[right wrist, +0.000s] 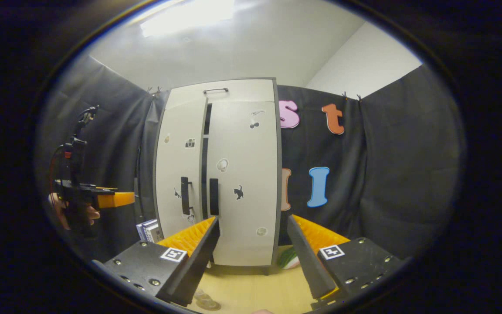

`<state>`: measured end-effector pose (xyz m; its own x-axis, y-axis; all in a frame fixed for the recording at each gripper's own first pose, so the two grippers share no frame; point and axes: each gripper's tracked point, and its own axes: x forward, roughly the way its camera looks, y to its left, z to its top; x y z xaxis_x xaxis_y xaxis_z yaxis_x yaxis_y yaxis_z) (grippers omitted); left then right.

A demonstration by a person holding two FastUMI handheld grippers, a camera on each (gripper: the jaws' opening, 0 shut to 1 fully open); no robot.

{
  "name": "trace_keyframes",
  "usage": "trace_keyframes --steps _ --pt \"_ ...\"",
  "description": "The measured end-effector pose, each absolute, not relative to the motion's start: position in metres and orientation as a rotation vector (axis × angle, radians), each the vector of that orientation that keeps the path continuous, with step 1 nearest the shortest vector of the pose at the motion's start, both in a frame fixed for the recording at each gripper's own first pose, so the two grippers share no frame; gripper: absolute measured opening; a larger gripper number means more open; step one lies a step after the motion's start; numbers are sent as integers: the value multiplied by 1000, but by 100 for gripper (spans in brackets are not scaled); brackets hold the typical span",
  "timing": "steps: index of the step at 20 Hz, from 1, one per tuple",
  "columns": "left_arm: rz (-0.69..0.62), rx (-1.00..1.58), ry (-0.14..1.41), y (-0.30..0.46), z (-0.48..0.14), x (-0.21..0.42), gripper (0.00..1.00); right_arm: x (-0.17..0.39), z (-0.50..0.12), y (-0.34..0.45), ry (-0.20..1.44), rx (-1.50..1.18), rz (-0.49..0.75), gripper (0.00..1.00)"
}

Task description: Grasp the bottle in the cabinet with the left hand and place it on the coaster, then close the right door with the right hand and the left door with the left hand.

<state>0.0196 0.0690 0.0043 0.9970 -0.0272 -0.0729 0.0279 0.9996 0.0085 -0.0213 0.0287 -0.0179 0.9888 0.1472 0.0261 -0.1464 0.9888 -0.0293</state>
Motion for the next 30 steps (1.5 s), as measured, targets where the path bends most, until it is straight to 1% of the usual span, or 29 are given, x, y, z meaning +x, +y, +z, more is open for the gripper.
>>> trace_keyframes --steps 1,2,3,5,6,7,10,11,12,16,17,18,19,20,21,22,23,24,25,28,29,30 --pt "-36 3 85 67 -1 21 93 -24 -18 29 -24 -28 145 95" --pt "-47 -6 94 65 -5 21 96 -28 -18 27 -21 -30 142 92" --pt "-53 -10 100 64 -6 22 96 -31 -18 25 -24 -36 140 95" --pt "-62 4 96 62 -3 23 96 -37 -16 21 -37 -59 132 95" --pt "-62 23 87 62 1 24 96 -38 -15 21 -46 -70 129 92" --pt "-64 45 78 61 3 24 96 -38 -17 22 -49 -80 127 95" --pt "-79 90 48 54 11 23 96 -40 -24 28 -36 -102 134 95" --pt "-88 85 38 51 13 23 92 -38 -25 27 -31 -109 129 92" --pt "-94 76 35 48 13 23 96 -38 -26 26 -28 -112 123 95" --pt "-95 84 18 48 17 26 96 -42 -23 38 -47 -119 148 95" --pt "-93 84 13 48 16 27 96 -40 -25 41 -47 -116 155 95" --pt "-90 83 20 49 15 28 96 -38 -25 44 -47 -114 158 92" --pt "-92 77 27 49 13 29 96 -35 -27 46 -41 -112 158 95" --pt "-92 70 33 50 12 31 96 -32 -29 48 -36 -109 157 95" --pt "-91 62 35 51 11 33 96 -28 -30 51 -33 -107 157 92" --pt "-94 57 33 52 12 36 96 -25 -31 55 -33 -109 159 95" --pt "-92 58 31 54 11 37 92 -21 -31 59 -32 -111 164 92" --pt "-93 60 30 56 9 39 96 -17 -32 62 -33 -110 162 98" --pt "-98 63 32 56 6 40 96 -12 -33 64 -33 -107 159 98" --pt "-153 70 62 51 -8 48 96 -1 -37 68 -29 -94 145 92" --pt "-159 68 68 52 -12 50 96 3 -39 67 -27 -97 133 92" --pt "-163 65 63 53 -12 53 96 6 -39 65 -32 -101 117 95"
